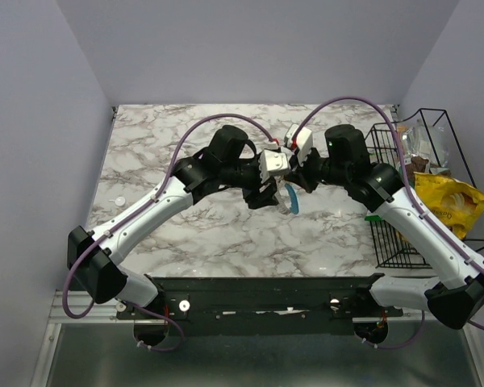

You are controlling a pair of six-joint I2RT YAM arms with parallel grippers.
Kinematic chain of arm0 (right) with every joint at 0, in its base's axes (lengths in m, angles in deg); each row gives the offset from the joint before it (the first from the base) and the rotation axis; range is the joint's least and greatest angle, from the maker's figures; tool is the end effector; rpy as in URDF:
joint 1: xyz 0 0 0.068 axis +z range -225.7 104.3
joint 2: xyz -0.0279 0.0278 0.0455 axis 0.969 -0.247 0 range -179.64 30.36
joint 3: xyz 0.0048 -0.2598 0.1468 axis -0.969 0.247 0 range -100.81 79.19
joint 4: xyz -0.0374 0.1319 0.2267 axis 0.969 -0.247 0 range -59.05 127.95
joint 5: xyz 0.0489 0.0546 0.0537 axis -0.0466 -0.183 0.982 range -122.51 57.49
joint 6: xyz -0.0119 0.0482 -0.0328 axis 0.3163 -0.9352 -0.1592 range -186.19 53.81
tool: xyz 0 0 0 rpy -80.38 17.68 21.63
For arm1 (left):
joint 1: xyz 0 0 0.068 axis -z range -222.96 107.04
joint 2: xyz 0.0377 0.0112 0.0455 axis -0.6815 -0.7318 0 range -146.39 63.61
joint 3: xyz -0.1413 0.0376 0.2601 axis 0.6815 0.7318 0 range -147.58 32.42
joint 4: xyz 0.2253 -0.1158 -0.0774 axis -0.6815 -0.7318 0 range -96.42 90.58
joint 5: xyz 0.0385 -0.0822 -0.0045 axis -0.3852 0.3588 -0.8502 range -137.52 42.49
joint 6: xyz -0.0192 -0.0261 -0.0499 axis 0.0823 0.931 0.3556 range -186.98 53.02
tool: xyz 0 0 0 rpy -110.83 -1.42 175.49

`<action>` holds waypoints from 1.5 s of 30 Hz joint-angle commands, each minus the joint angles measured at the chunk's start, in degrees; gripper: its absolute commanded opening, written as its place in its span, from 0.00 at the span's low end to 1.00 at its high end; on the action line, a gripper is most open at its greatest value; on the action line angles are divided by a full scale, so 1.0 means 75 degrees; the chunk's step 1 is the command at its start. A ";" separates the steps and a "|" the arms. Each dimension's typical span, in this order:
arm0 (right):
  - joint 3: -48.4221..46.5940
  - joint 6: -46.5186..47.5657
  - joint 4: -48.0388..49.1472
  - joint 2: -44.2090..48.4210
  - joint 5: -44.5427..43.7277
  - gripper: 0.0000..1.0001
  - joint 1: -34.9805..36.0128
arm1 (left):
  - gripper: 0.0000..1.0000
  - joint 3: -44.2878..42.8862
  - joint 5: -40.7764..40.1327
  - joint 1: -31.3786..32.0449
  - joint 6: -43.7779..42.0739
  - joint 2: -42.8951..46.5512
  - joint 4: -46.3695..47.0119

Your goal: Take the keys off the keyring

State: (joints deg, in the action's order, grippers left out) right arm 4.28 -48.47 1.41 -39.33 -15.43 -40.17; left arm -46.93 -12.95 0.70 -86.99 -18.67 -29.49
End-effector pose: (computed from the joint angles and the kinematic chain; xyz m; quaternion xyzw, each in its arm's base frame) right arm 0.2044 0.1617 0.4081 -0.4513 0.7381 0.2029 0.4587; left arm 0.2177 -0.2420 0.3887 0.5631 0.6381 -0.3489 0.3925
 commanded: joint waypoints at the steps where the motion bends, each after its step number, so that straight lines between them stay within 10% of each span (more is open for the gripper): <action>1: -0.0219 -0.0135 0.0336 0.0011 0.0195 0.01 -0.0038 | 0.71 -0.0189 -0.1116 0.0026 0.0464 -0.0185 0.0574; 10: -0.0113 -0.0112 0.0348 0.0081 0.0347 0.01 -0.0108 | 0.72 -0.0306 -0.0437 0.0027 0.0838 -0.0256 0.0586; 37: -0.0488 0.1118 -0.1351 0.0198 0.2796 0.01 -0.0097 | 0.67 -0.0775 -0.4995 0.0026 0.1672 -0.0502 0.1747; 45: -0.0546 0.1458 -0.1960 -0.0024 0.2797 0.01 -0.0097 | 0.67 -0.0881 -0.3849 0.0026 0.1918 -0.0420 0.1408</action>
State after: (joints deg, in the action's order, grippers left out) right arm 1.04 -46.59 -5.51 -39.07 -4.85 -44.32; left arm -51.06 -41.49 1.77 -77.55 -21.07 -21.62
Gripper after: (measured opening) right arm 0.022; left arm 0.670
